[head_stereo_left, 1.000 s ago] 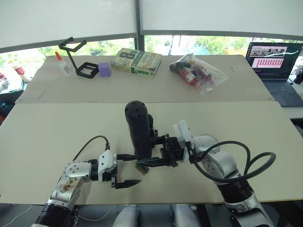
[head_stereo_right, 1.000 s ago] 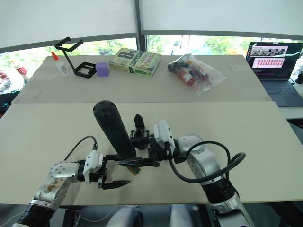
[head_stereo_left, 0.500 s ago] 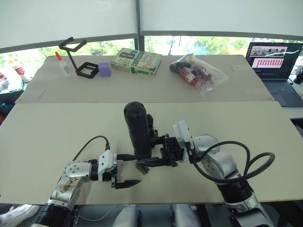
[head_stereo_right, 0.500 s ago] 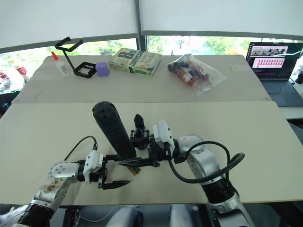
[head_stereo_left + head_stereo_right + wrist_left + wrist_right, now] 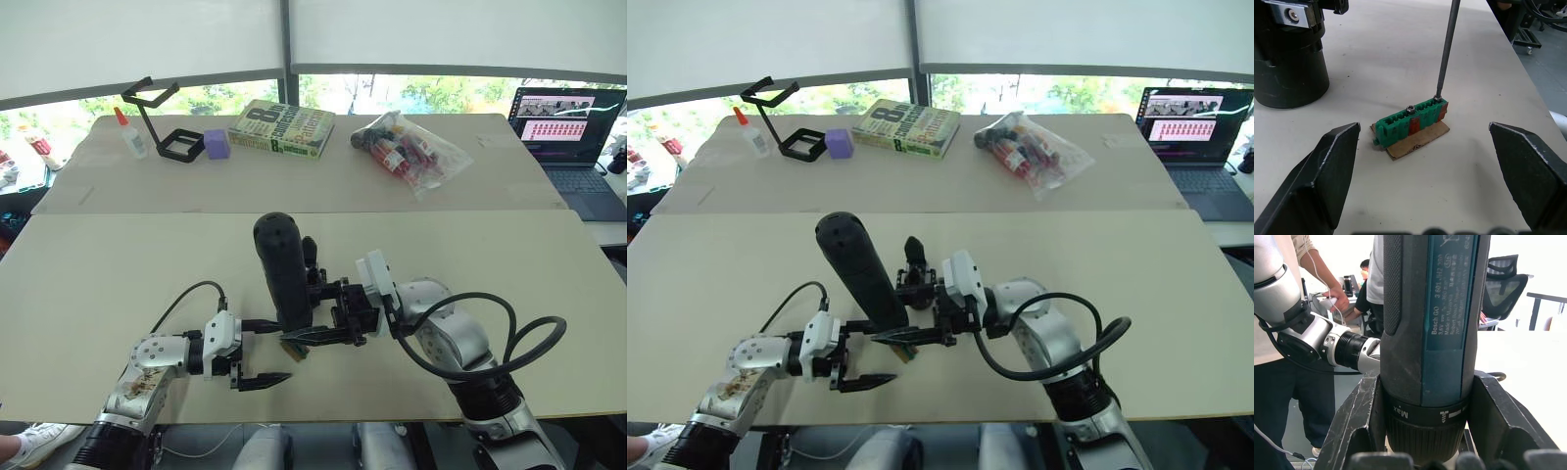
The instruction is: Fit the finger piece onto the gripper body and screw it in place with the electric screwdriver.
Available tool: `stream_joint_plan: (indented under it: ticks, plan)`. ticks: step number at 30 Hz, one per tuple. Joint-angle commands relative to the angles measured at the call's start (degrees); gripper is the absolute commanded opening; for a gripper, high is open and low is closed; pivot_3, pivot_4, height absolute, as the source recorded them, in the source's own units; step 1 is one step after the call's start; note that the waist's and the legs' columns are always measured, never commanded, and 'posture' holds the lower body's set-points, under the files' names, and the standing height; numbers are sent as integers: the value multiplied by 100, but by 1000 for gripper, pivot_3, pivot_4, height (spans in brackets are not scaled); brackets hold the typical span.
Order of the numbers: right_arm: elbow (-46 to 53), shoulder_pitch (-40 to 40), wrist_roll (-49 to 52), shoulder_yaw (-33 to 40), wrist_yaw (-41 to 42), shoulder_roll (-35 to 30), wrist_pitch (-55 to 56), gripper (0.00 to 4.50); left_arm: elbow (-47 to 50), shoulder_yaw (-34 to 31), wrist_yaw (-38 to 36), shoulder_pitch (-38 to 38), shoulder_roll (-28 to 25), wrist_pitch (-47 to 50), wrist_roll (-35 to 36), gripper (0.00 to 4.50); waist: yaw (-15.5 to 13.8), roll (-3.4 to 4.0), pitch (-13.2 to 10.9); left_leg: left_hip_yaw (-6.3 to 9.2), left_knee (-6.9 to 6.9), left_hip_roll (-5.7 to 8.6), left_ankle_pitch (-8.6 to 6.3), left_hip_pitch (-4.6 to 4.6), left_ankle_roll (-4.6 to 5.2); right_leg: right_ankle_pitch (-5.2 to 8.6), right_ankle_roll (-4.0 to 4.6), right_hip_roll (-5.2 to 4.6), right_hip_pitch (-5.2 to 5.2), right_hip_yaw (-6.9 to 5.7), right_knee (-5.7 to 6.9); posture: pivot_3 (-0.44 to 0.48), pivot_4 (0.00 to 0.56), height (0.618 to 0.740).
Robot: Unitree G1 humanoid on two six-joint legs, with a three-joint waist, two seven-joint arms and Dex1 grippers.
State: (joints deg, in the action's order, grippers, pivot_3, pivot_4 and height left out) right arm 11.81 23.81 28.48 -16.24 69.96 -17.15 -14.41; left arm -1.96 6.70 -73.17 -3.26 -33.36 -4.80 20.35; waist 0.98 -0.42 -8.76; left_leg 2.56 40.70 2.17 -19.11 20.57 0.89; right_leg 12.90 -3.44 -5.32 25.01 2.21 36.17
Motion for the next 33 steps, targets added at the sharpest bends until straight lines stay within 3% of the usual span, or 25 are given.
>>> stream_joint_plan:
  ticks: [1, 15, 24, 33]
  plan:
    - [270, 108, 307, 158, 24, 65, 66, 1916, 130, -34, -10, 17, -4, 2, 86, 4500, 0, 0, 0, 0, 0, 0, 0, 0, 0, 0, 0, 0, 0, 0, 0, 0, 150, 740]
    - [777, 470, 892, 492, -147, -174, -378, 1916, 586, -547, 29, 110, -147, 148, 639, 4500, 5, 0, 0, 1, 0, -2, 1, 6, -2, 0, 1, 0, 6, 0, 0, 0, 150, 740]
    - [1284, 719, 1602, 1171, -479, -648, -973, 1916, 1937, -1267, 550, -68, -466, 1631, 2012, 4500, -15, -1, -1, 14, 8, 0, 1, 30, -2, -1, 0, -5, 19, -8, 0, 0, 150, 740]
    - [1492, 1120, 2416, 1867, -905, -1175, -1549, 1916, 2475, -1566, 944, -297, -513, 2226, 2504, 4500, -2, -1, -1, 11, 6, -1, 2, 28, -3, -1, 1, -2, 17, -7, 0, 0, 150, 740]
